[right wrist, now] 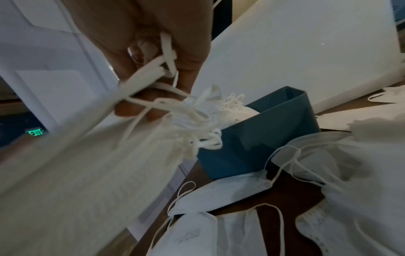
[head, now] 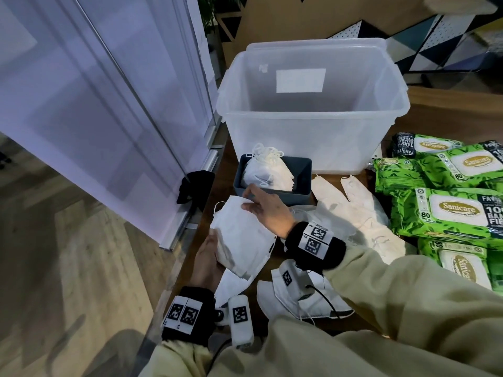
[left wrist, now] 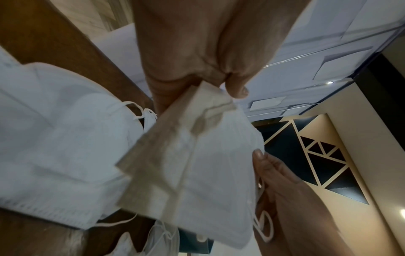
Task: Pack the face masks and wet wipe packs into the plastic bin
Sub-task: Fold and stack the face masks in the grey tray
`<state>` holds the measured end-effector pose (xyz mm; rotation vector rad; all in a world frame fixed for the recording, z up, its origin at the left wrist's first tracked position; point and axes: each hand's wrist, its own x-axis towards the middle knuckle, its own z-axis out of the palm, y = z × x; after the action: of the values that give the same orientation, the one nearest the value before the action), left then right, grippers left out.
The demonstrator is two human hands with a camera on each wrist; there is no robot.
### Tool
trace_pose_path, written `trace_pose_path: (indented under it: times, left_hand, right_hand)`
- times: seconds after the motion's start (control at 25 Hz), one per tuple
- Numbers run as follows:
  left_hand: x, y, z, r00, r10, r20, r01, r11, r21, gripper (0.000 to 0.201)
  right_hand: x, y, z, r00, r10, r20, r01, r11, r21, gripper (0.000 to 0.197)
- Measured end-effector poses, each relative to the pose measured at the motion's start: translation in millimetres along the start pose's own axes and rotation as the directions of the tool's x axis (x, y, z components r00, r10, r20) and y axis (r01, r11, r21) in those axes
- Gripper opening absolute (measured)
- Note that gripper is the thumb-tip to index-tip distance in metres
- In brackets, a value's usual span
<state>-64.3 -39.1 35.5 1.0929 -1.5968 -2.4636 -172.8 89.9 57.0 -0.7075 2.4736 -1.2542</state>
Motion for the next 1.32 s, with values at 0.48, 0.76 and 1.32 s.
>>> trace_pose_path:
  times: [0.48, 0.76, 1.32]
  left_hand:
    - [5.4, 13.8, -23.2, 0.979, 0.175, -0.103, -0.169, 0.984, 0.062, 0.027]
    - [6.9, 56.7, -46.8, 0.961, 0.223, -0.165, -0.219, 0.975, 0.042, 0.028]
    - [16.0, 45.2, -67.0, 0.959, 0.171, -0.225, -0.157, 0.984, 0.078, 0.028]
  right_hand:
    - [13.3, 14.9, -0.3, 0.990, 0.017, 0.143, -0.053, 0.966, 0.251, 0.036]
    - [9.4, 51.2, 18.6, 0.965, 0.180, 0.190, -0.216, 0.957, 0.192, 0.020]
    - [11.3, 61.5, 61.5, 0.935, 0.338, 0.104, -0.319, 0.933, -0.166, 0.039]
